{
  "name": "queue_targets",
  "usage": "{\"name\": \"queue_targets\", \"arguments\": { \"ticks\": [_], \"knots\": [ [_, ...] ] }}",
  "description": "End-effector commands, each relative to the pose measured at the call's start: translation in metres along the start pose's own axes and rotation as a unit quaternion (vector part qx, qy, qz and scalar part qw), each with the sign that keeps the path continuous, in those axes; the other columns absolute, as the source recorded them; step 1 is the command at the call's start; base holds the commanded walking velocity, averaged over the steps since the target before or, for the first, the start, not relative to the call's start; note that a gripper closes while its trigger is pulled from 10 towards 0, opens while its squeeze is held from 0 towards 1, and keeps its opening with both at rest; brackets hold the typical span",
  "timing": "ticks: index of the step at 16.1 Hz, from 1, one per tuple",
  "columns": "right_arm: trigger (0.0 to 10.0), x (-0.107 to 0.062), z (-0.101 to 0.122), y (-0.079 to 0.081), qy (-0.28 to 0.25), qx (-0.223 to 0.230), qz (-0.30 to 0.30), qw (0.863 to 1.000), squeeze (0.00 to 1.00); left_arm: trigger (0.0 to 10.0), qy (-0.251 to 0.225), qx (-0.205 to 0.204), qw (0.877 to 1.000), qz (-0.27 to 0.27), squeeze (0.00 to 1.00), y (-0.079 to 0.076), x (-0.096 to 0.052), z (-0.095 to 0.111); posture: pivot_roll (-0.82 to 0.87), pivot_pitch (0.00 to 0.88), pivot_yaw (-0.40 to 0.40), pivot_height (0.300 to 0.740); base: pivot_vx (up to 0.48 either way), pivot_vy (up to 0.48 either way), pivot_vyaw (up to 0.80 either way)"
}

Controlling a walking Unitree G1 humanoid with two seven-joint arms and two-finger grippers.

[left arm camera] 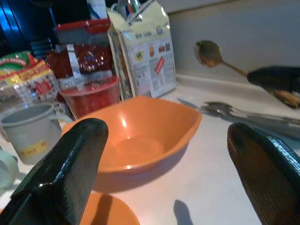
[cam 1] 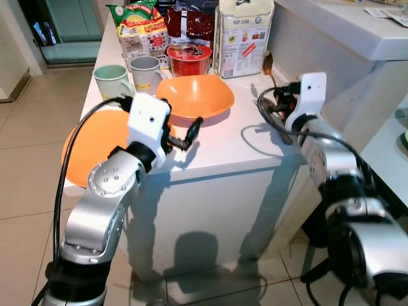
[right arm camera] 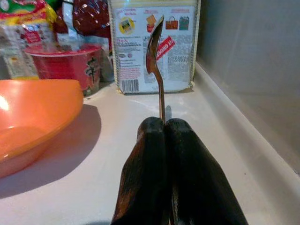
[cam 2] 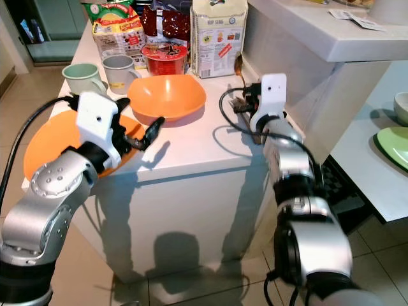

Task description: Setting the table

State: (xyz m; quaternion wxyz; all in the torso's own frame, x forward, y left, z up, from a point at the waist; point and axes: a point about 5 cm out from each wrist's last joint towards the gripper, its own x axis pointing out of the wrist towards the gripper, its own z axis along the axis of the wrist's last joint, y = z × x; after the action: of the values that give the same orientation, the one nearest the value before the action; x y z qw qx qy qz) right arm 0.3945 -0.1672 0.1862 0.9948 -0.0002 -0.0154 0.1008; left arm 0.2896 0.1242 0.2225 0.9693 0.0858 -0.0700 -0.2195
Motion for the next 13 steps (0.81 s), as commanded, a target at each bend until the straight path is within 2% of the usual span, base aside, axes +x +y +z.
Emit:
{"name": "queue_targets", "arguments": {
  "ticks": [1,4,7,8,9,13],
  "knots": [
    [0.0,-0.002,0.005,0.004,-0.016,0.009,0.011,1.0,0.0,10.0,-0.003,0.003,1.0,0.009,0.0,0.002,0.001,0.002,0.04,0.0,-0.001,0.74,0.0,0.0,0.0],
    [0.0,-0.008,-0.012,0.02,0.021,0.053,0.046,0.997,0.0,10.0,-0.001,0.007,1.0,0.002,0.0,0.0,0.002,0.0,0.04,0.0,0.005,0.74,0.0,0.0,0.0],
    [0.0,-0.008,-0.025,0.027,0.076,0.046,0.058,0.994,0.0,10.0,0.01,0.017,1.0,-0.014,0.0,-0.002,0.001,-0.003,0.04,0.0,0.005,0.74,0.0,0.0,0.0],
    [4.1,-0.006,-0.028,0.027,0.104,0.033,0.046,0.993,0.0,10.0,0.02,0.02,0.999,-0.035,0.0,-0.005,-0.001,-0.006,0.05,0.0,-0.001,0.74,0.0,0.0,0.0],
    [10.0,-0.006,-0.029,0.026,0.119,0.024,0.039,0.992,0.0,10.0,0.027,0.024,0.998,-0.05,0.0,-0.008,-0.003,-0.008,0.05,0.0,-0.001,0.74,0.0,0.0,0.0],
    [10.0,-0.007,-0.034,0.028,0.155,0.03,0.037,0.987,0.0,10.0,0.051,0.031,0.992,-0.113,0.0,-0.021,-0.011,-0.016,0.05,0.0,-0.003,0.74,0.0,0.0,0.0]
  ]
}}
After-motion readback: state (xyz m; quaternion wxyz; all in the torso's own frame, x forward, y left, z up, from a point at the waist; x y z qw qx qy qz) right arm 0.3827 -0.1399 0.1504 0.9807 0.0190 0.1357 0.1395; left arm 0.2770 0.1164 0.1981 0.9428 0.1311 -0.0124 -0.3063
